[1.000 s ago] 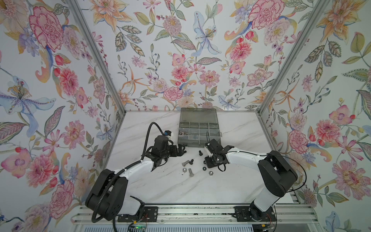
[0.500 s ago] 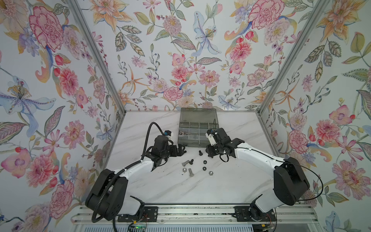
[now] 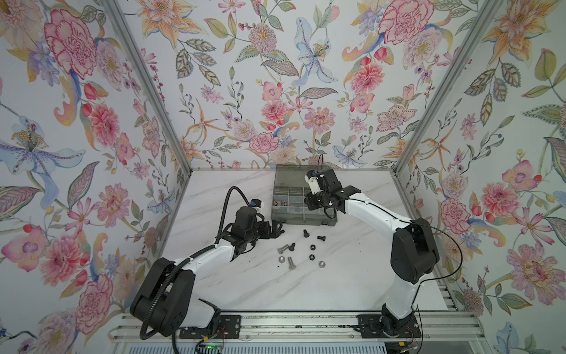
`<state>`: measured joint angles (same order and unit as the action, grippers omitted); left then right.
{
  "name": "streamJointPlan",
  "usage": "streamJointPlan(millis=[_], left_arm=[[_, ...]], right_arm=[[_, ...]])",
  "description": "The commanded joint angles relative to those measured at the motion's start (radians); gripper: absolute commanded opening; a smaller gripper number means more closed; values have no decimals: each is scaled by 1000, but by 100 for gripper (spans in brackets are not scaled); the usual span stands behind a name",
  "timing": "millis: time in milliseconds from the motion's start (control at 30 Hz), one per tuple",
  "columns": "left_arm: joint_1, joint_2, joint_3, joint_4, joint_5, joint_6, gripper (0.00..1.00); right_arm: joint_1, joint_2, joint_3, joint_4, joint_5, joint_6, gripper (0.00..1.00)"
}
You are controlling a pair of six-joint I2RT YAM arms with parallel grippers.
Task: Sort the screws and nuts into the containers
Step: 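Close the right gripper on the dark hex nut and lift it, then carry the hex nut into the dark hex nut compartment and release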
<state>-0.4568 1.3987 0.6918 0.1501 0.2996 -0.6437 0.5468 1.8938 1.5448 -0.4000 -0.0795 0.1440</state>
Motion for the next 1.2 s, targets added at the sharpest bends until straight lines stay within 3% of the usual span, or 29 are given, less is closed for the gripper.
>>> streamJointPlan(millis=[0,533,667,833,1167], left_arm=[[10,-15,5,-17,-20,10,99],[11,-15,8,-10,-16,3,99],[11,-16,14,-15,-16,4,99],[11,-14,22,-24,-17,7,99],[12,-36,25,-47,-34,7,99]], right_arm=[[-8,66,86,-13,-5,-17,1],[-5,328,293,-14,-20,12,7],[-7,340,291,-14,-20,14,16],[-7,334,286,-14,-19,12,35],[-2,208,212,-17,-55,-11,44]])
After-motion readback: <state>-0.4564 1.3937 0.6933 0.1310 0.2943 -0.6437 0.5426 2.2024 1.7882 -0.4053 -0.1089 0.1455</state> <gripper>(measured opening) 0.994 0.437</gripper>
